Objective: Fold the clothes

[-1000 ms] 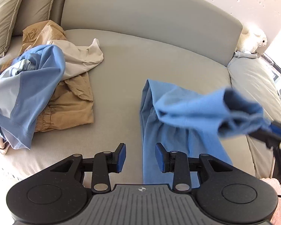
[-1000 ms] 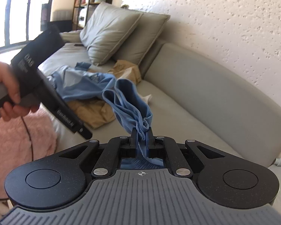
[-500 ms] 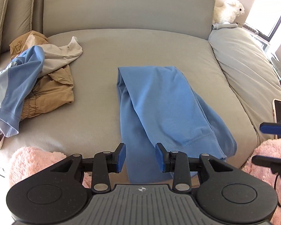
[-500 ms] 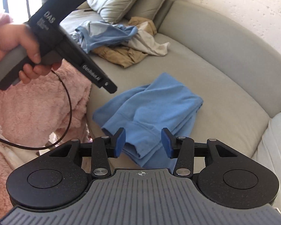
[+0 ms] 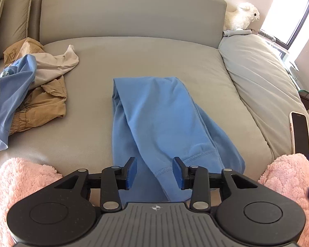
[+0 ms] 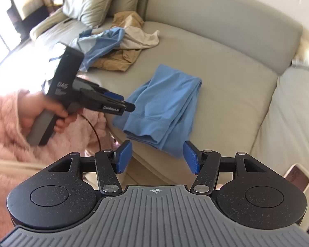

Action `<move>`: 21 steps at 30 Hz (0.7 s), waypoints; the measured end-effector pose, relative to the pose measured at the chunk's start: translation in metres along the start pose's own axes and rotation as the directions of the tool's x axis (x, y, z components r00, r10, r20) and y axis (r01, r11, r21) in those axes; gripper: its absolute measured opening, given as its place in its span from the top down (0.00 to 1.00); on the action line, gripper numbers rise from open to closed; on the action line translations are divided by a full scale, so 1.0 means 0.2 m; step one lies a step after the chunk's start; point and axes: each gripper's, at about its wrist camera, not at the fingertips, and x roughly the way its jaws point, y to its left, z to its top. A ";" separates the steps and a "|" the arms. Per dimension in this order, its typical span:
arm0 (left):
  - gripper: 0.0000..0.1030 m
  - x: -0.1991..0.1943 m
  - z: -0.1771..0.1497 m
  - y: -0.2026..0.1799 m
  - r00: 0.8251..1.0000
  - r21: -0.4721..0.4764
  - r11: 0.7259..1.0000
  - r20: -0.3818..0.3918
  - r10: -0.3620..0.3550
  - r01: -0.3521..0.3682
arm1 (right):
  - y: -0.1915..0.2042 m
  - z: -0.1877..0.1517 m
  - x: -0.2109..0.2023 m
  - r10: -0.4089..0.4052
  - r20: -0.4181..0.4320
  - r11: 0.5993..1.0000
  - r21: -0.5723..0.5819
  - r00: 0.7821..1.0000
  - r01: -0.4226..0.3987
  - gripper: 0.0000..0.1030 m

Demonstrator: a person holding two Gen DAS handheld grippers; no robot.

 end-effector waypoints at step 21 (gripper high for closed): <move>0.62 0.02 -0.06 0.13 0.997 -0.074 0.997 0.074 0.028 -0.022 | -0.10 -0.06 0.53 -0.063 0.237 0.946 0.324 0.970 -0.017 0.44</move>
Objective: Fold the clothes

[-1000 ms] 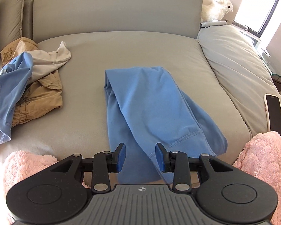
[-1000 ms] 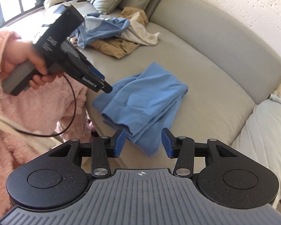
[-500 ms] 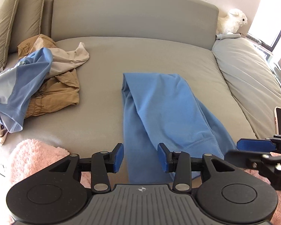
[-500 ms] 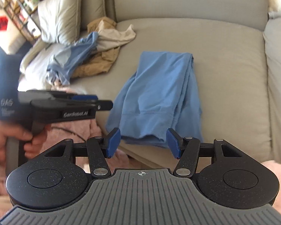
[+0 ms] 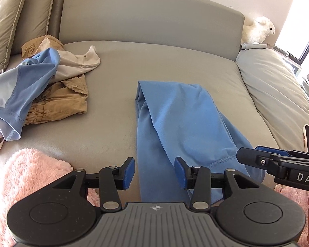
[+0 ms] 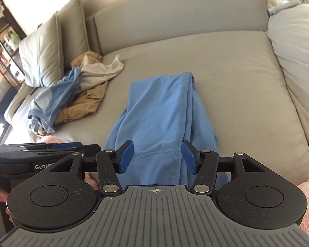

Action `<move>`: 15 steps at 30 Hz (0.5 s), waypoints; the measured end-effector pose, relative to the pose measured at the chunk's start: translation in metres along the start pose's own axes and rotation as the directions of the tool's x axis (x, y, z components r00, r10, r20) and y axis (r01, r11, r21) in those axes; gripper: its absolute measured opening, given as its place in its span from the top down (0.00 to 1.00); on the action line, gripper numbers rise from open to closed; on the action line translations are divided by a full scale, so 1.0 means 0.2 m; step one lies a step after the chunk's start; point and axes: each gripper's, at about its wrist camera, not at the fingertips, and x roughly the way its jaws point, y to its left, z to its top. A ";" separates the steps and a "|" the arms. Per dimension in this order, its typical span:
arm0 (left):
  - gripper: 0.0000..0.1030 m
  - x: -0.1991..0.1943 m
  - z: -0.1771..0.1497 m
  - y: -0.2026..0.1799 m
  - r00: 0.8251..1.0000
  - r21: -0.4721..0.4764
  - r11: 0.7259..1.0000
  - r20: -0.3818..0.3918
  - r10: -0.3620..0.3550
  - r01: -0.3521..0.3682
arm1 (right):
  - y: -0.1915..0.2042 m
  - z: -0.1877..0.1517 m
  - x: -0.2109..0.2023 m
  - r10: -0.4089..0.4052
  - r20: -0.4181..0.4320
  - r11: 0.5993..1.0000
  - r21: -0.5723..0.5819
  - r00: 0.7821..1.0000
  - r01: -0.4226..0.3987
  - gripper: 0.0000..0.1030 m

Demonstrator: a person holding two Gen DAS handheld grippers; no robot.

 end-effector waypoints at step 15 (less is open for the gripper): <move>0.83 0.04 0.04 -0.10 0.996 0.094 0.993 0.027 -0.079 0.077 | 0.05 0.02 0.01 -0.049 -0.016 0.993 -0.105 0.999 0.048 0.78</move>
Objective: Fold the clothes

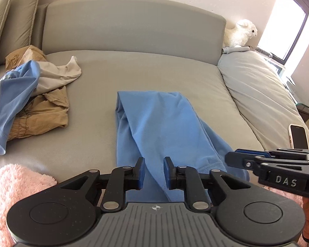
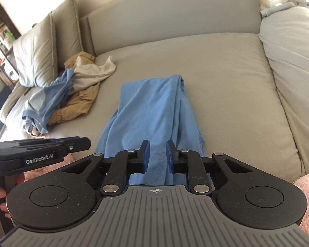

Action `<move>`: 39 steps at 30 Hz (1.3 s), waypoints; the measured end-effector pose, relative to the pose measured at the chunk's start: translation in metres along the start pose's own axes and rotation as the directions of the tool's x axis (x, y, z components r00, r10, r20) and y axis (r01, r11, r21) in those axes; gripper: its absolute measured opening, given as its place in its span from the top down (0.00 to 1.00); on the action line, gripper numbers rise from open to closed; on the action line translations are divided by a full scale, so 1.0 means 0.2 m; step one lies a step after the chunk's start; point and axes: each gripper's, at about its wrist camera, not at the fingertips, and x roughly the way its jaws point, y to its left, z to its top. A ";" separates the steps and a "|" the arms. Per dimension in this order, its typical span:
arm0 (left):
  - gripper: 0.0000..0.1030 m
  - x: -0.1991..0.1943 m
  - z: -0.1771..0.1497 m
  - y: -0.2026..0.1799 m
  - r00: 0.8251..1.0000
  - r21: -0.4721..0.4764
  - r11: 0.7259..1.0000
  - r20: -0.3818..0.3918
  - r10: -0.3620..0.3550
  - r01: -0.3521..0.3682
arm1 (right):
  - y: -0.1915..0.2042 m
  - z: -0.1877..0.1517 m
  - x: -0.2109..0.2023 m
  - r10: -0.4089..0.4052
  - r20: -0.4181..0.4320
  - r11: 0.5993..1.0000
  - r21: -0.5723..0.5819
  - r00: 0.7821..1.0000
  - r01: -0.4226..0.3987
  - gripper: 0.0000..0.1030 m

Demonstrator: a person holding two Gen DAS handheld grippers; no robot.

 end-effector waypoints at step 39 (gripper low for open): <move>0.74 0.13 -0.05 0.03 1.000 -0.029 0.999 0.012 -0.025 0.025 | 0.05 -0.02 0.11 -0.038 -0.053 0.993 -0.115 0.998 0.032 0.72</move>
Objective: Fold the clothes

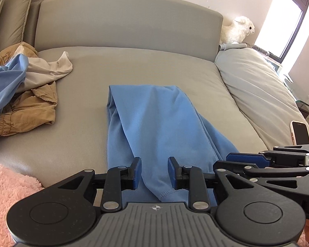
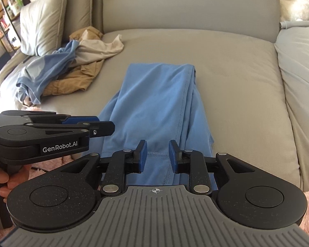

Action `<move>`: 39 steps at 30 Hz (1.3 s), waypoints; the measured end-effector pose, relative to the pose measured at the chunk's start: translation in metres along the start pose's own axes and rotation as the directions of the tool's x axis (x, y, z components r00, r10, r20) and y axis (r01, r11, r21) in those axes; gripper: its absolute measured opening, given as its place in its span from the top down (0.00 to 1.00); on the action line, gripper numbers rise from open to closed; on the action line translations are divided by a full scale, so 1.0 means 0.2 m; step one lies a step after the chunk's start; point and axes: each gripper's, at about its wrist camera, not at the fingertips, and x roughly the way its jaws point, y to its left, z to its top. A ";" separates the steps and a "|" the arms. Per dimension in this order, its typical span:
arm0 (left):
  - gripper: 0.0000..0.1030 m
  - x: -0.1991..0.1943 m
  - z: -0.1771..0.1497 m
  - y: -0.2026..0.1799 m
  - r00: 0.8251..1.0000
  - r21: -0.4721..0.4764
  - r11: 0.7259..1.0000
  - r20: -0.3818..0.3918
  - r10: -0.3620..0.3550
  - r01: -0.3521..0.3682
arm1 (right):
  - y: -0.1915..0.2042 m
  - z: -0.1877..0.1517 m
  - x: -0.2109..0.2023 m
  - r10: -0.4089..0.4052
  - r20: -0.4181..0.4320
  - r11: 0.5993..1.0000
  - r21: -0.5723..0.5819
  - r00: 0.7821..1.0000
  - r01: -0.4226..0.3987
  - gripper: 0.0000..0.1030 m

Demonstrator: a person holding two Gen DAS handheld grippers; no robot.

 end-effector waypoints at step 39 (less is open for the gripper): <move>0.81 0.58 0.47 0.10 0.991 0.038 0.994 0.085 0.100 -0.104 | -0.23 0.52 0.56 0.018 0.101 0.999 -0.033 0.995 -0.015 0.86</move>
